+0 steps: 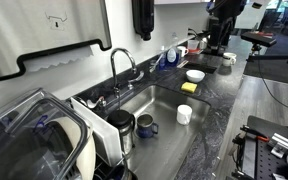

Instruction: Put the sponge in the bowl

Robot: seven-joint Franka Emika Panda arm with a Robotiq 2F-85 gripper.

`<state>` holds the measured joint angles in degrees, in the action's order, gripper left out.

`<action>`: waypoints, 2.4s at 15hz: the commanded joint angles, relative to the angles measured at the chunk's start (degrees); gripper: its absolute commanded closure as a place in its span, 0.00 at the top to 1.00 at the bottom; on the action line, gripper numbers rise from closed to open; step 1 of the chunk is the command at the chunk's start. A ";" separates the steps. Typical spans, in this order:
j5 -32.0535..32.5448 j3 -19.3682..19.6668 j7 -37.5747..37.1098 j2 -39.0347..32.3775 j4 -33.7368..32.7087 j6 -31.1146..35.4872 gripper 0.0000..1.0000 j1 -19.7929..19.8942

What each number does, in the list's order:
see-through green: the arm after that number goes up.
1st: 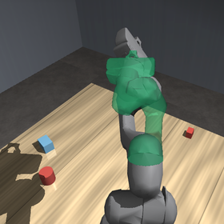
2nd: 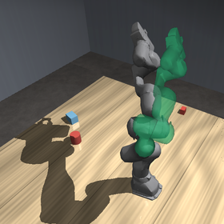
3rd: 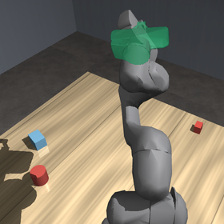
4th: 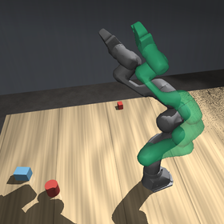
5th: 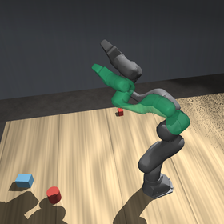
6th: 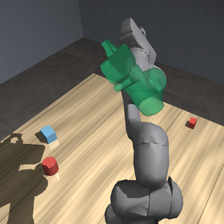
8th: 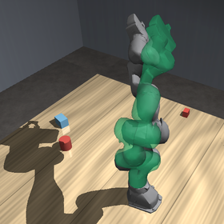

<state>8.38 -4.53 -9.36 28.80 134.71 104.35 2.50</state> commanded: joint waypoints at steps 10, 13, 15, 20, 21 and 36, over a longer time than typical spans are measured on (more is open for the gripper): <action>0.21 0.45 -0.21 -0.06 -0.14 -0.19 1.00 -0.56; 0.21 0.45 -0.21 -0.06 -0.14 -0.19 1.00 -0.56; 0.21 0.45 -0.21 -0.06 -0.14 -0.19 1.00 -0.56; 0.21 0.45 -0.21 -0.06 -0.14 -0.19 1.00 -0.56; 0.47 0.81 0.07 -0.17 -0.02 0.31 1.00 -0.31; 1.50 14.68 32.48 -9.80 2.79 16.20 1.00 0.20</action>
<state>8.51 8.56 15.02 21.48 136.18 114.93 2.59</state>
